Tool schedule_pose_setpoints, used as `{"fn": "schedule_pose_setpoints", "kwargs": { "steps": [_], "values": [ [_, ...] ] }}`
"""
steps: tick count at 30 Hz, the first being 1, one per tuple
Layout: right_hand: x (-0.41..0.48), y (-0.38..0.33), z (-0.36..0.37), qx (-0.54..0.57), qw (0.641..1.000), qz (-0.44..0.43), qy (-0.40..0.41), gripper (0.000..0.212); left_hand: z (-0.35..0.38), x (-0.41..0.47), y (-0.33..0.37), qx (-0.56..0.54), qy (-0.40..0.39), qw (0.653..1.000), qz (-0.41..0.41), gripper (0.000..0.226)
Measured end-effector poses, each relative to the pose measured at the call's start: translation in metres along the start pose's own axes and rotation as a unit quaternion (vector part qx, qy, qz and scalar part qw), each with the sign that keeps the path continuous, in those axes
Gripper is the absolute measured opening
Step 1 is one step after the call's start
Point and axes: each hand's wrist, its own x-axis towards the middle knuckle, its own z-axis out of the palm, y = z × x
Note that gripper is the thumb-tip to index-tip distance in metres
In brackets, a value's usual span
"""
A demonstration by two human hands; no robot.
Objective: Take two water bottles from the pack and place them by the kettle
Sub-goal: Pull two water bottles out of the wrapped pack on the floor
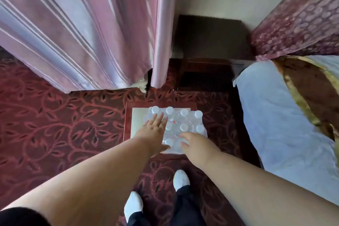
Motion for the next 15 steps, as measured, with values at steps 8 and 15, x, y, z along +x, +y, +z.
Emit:
{"fn": "schedule_pose_setpoints", "kwargs": {
  "steps": [8,15],
  "values": [
    [0.099,-0.008,0.002,-0.125,0.987,-0.053,-0.089,0.038,0.036,0.05,-0.018,-0.032,0.032,0.999,-0.013,0.13],
    [0.14,-0.029,0.01,-0.248,0.956,-0.068,-0.141,0.024,0.043,0.053,-0.019,-0.012,0.034,0.999,-0.019,0.129]
  ]
}}
